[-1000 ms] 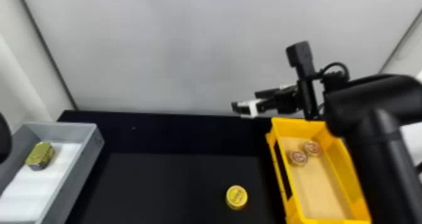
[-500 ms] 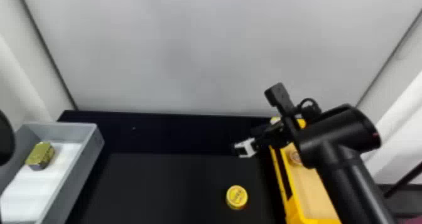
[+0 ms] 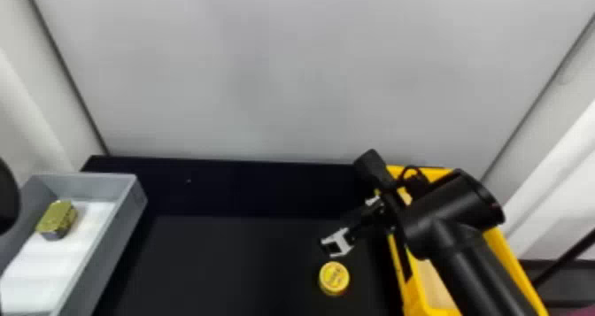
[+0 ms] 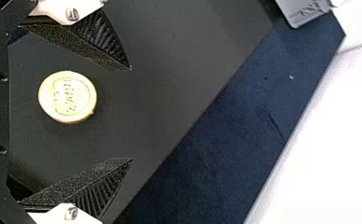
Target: Pick up the round yellow can and place it in the yellow rectangular box
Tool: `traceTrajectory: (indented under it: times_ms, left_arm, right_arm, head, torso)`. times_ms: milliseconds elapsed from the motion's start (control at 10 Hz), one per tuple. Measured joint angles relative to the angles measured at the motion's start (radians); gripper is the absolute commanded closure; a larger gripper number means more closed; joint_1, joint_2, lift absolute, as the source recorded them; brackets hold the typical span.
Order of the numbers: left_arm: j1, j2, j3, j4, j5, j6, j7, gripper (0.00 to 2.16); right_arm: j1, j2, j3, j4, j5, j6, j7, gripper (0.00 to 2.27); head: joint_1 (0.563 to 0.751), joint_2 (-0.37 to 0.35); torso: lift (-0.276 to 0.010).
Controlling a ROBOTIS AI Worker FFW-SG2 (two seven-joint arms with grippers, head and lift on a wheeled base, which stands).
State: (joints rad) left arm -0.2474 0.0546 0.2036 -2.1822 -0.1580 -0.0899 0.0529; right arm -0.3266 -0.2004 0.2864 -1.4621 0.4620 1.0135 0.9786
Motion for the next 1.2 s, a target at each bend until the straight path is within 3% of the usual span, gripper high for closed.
traceTrajectory:
  times_ms: [1200]
  left_arm:
    - [0.001,-0.004,-0.005,0.008,0.002,-0.016,0.004,0.08]
  right_arm:
    - [-0.014,-0.04,0.112,0.201,0.0,-0.124,0.03,0.09]
  head:
    - [0.694,-0.078]
  torso:
    - [-0.003]
